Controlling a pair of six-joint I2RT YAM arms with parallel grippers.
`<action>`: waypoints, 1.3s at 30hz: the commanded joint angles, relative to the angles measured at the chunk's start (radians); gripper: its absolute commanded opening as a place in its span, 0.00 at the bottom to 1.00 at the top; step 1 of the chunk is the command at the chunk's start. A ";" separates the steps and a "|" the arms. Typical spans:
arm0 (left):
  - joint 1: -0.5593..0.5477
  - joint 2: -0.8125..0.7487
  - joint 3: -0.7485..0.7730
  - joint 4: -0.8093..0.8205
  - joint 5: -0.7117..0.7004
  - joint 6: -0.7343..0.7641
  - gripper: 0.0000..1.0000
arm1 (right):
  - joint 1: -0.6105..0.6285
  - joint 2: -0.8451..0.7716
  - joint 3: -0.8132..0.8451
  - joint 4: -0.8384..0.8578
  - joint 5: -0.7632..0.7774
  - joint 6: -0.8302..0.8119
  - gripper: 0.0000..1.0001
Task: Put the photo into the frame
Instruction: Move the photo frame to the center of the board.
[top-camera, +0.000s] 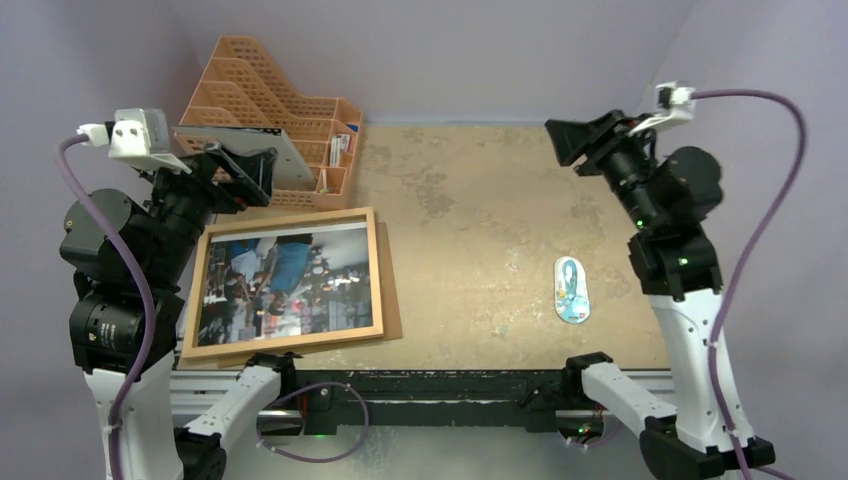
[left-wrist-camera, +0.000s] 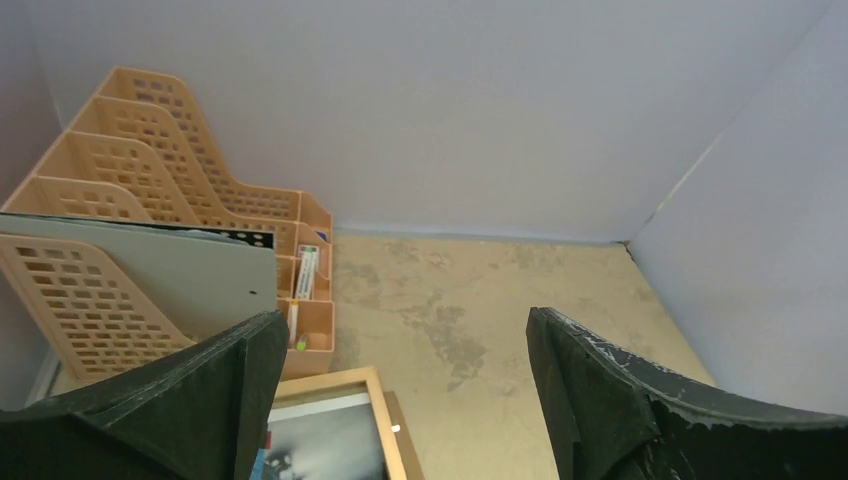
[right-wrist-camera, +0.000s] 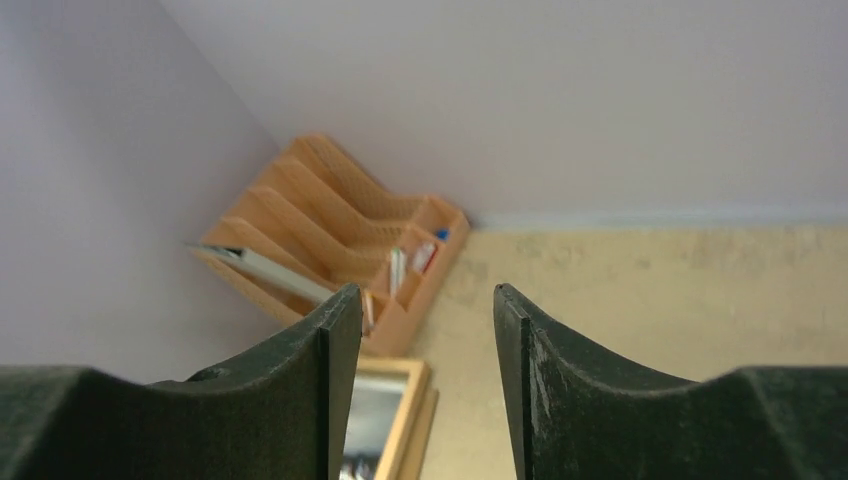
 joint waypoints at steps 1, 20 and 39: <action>0.003 -0.036 -0.091 0.038 0.155 0.003 0.94 | -0.003 -0.067 -0.204 0.115 0.000 0.011 0.55; 0.004 -0.150 -0.772 0.230 0.105 -0.189 0.99 | 0.376 0.120 -0.764 0.447 -0.015 0.252 0.85; 0.004 -0.196 -0.811 0.142 -0.084 -0.214 0.95 | 0.844 0.995 -0.020 -0.025 0.488 0.184 0.80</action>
